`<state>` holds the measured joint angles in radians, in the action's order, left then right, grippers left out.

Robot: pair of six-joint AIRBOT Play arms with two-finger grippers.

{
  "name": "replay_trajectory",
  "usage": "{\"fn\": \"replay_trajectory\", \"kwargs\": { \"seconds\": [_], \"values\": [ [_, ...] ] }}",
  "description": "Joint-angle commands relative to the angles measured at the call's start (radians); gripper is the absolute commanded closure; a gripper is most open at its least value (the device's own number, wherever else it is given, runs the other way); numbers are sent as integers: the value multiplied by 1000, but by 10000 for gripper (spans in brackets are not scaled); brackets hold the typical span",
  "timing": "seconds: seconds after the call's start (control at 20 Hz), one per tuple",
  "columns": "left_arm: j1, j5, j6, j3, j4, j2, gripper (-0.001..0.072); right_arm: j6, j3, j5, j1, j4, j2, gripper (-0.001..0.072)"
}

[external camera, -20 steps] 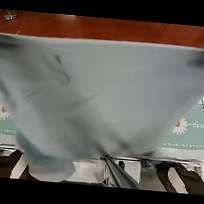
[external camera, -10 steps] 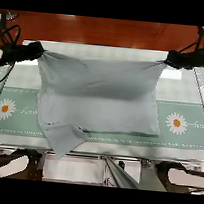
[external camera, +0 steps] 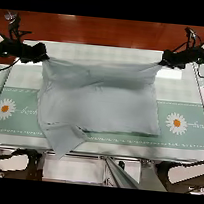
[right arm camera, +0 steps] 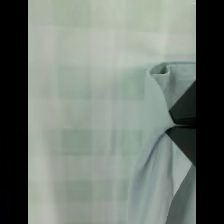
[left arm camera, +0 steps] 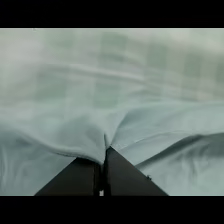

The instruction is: Fold the shirts.

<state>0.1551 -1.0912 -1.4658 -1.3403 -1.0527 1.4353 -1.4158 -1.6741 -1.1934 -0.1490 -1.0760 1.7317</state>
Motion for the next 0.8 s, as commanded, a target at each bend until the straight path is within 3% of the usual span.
{"fn": "replay_trajectory", "kwargs": {
  "seconds": [0.0,0.1,0.25,0.3,0.35,0.4,0.55,0.75],
  "values": [
    [40,-294,98,-2,-18,11,683,52,-8,-247,-19,-22,18,687],
    [35,-296,97,85,-48,23,682,56,48,-283,-11,-44,29,688],
    [38,-275,96,185,-47,74,682,41,152,-195,-4,-53,29,687],
    [35,-287,87,192,-47,96,649,27,164,-172,-4,-51,29,643],
    [35,-315,72,188,-46,112,416,-2,161,-163,-4,-49,29,329],
    [38,-355,68,178,-56,121,-11,-2,141,-183,-9,-47,28,85],
    [71,-416,67,155,-141,82,2,-9,66,-286,-76,-55,-5,90],
    [160,-351,67,331,-157,-117,1,7,170,-281,-201,-58,-155,94]
  ]
}}
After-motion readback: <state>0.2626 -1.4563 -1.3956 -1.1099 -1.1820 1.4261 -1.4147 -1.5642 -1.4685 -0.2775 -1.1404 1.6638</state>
